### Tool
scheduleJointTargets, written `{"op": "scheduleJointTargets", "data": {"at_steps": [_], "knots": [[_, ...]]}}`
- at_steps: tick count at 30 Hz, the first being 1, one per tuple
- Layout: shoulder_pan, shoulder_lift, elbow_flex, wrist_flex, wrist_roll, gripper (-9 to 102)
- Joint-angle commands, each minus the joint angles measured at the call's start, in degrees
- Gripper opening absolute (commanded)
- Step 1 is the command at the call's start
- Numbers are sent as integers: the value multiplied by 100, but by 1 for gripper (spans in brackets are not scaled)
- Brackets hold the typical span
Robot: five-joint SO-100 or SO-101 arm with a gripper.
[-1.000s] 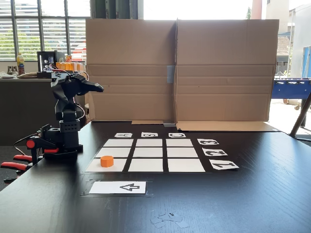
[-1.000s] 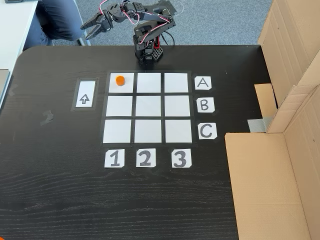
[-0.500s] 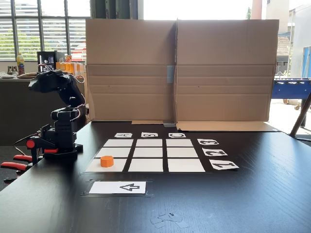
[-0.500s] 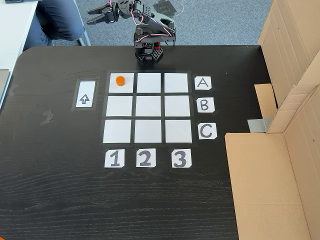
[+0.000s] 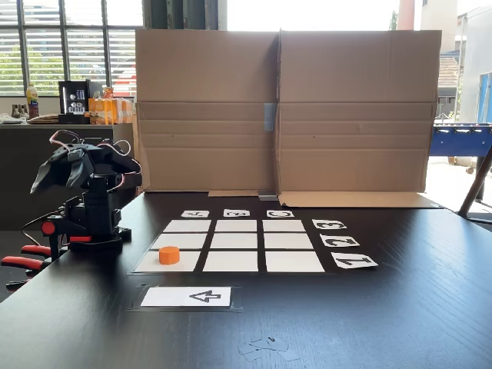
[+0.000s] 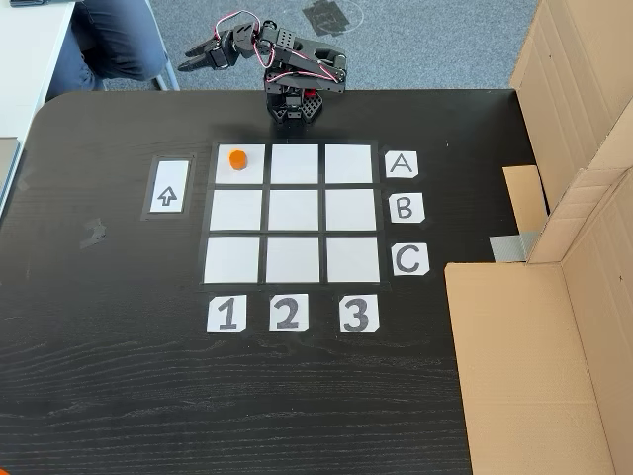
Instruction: Pick up the round, orange token and place it in the grid on square A1.
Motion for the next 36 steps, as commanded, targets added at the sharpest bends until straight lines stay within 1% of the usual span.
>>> {"op": "scheduleJointTargets", "data": {"at_steps": [1,5,6,10,19,29,36], "knots": [[88,0,176,9,-26,15],[97,0,466,9,-26,9],[97,0,510,9,-26,6],[97,9,519,176,-26,-1],[-53,352,545,1143,-26,-1],[-123,360,571,1723,-26,-1],[-132,360,571,1898,0,-1]]}}
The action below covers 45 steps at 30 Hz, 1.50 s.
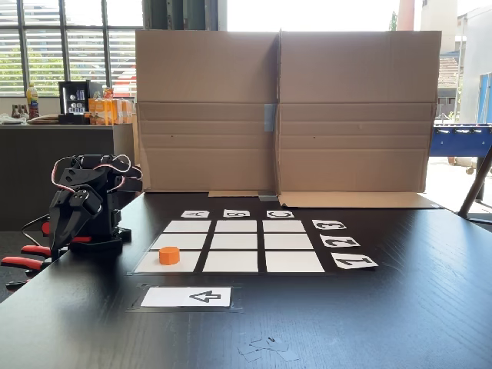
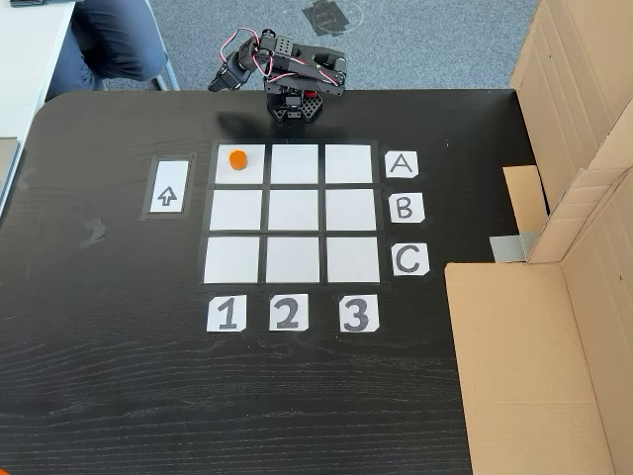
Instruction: Pick up the round, orange token and place it in the grid on square A1.
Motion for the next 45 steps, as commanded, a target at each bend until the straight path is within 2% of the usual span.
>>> {"op": "scheduleJointTargets", "data": {"at_steps": [1,45], "knots": [[-44,35,9,62,0,-1],[-9,26,18,62,9,0]]}}
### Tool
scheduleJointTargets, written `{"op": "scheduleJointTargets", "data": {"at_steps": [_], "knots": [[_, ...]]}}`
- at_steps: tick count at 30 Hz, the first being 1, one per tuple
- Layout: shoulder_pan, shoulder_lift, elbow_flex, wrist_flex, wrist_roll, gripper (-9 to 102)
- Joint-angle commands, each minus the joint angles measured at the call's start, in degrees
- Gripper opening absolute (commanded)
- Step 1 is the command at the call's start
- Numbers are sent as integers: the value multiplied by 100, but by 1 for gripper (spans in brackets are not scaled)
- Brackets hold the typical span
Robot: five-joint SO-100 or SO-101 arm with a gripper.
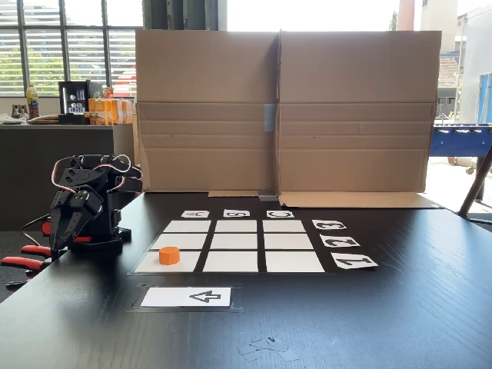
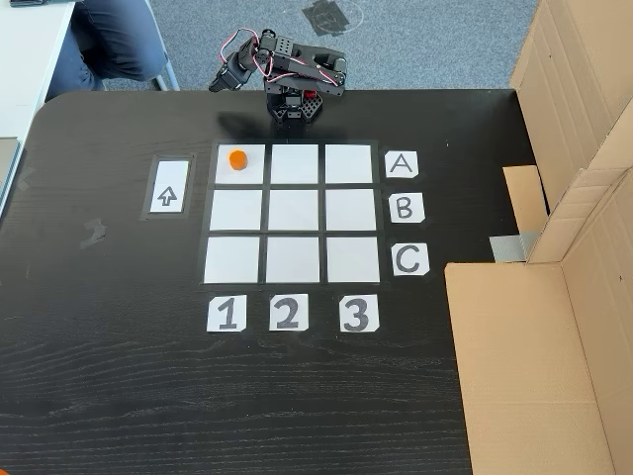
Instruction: Pick up the round, orange token and place it in the grid on square A1.
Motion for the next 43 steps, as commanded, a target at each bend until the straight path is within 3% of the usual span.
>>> {"op": "scheduleJointTargets", "data": {"at_steps": [1,30,43], "knots": [[-9,26,18,26,9,0],[-70,35,18,26,9,0],[-114,35,18,26,9,6]]}}
